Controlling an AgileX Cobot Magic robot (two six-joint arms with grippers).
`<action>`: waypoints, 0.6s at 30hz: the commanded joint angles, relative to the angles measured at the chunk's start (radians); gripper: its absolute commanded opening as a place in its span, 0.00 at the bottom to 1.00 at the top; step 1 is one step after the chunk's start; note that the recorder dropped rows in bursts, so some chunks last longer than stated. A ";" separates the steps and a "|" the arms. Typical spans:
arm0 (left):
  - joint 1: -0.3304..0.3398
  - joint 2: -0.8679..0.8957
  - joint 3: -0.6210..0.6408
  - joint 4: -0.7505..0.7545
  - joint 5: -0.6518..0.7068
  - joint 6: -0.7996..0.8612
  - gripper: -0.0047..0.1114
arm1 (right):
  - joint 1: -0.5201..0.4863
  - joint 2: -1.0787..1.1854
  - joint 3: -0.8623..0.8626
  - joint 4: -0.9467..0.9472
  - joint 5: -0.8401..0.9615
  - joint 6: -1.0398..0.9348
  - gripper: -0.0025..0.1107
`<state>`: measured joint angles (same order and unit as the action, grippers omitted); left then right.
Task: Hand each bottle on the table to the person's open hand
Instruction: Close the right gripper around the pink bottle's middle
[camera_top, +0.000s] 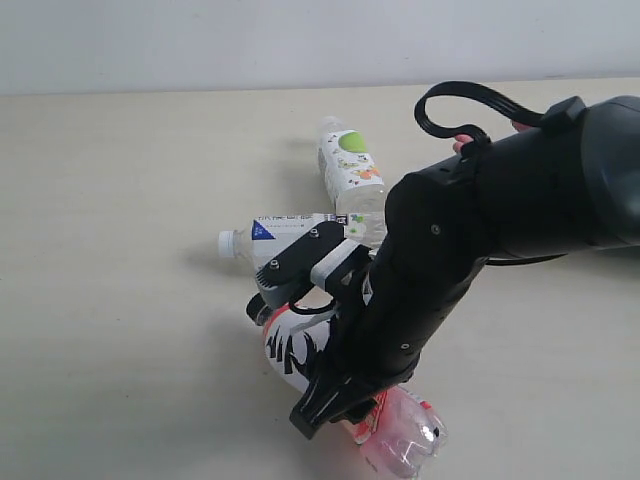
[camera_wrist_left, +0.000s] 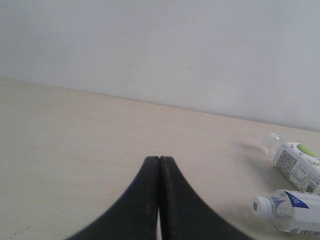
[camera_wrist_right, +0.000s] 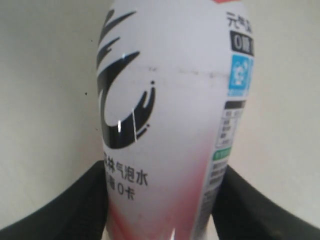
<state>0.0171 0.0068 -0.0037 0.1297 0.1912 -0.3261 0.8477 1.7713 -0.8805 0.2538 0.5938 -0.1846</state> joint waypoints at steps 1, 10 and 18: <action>0.002 -0.007 0.004 -0.005 -0.004 0.000 0.04 | 0.001 -0.001 -0.005 0.001 -0.002 0.031 0.18; 0.002 -0.007 0.004 -0.005 -0.004 0.000 0.04 | 0.001 -0.001 -0.005 0.001 -0.002 0.050 0.02; 0.002 -0.007 0.004 -0.005 -0.004 0.000 0.04 | 0.001 -0.007 -0.012 0.001 0.019 0.054 0.02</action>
<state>0.0171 0.0068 -0.0037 0.1297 0.1912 -0.3261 0.8477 1.7713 -0.8805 0.2577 0.5957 -0.1362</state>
